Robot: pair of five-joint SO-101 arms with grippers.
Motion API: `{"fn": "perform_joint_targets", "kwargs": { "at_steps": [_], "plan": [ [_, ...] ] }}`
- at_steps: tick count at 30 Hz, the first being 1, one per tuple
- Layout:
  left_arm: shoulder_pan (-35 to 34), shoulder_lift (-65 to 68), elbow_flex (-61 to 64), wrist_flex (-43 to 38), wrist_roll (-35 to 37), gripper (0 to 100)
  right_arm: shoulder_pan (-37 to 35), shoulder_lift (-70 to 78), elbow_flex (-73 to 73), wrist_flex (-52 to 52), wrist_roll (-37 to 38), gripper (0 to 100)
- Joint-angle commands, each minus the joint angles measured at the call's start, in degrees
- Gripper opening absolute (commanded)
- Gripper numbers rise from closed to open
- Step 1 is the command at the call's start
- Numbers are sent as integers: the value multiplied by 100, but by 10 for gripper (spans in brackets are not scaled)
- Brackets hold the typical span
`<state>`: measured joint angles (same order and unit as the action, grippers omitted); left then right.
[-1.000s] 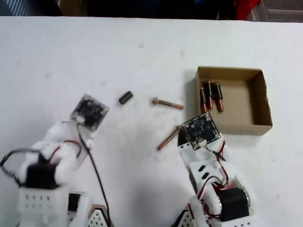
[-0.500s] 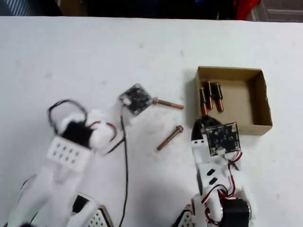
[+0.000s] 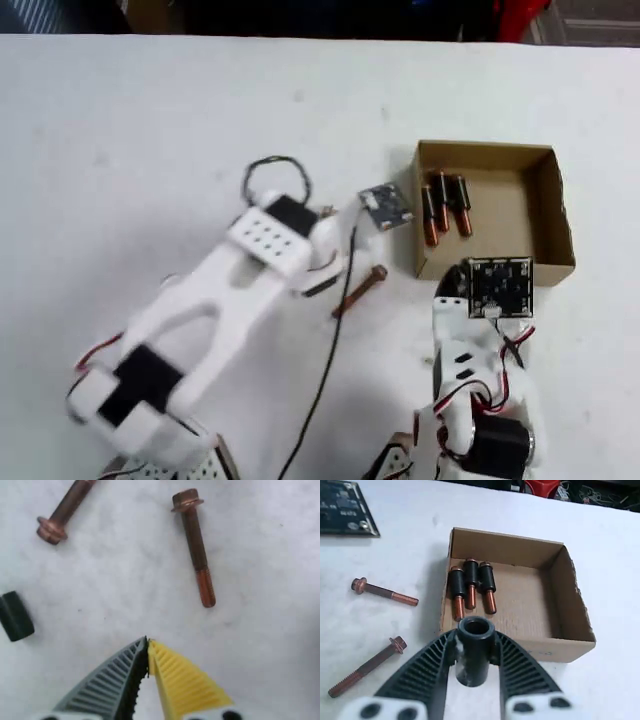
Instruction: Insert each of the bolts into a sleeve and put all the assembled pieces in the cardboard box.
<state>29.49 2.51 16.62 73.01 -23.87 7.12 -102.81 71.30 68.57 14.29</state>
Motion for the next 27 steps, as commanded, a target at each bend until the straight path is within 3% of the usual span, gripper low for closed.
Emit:
{"fn": "perform_joint_targets", "kwargs": {
  "at_steps": [1,6,12,17,27],
  "plan": [
    [268,813,-1046,-114,387,27,92,-40,35,4,-53,18],
    [400,1604,-2119,185,1073,123,92,-40,149,4,-18,18],
    [664,2413,-2875,325,1169,131,101,-40,149,4,-18,18],
    [945,2712,-3024,299,1169,132,101,-40,158,4,-9,18],
    [840,3116,-3024,-26,1169,133,101,-40,158,4,-9,18]
  ]
}}
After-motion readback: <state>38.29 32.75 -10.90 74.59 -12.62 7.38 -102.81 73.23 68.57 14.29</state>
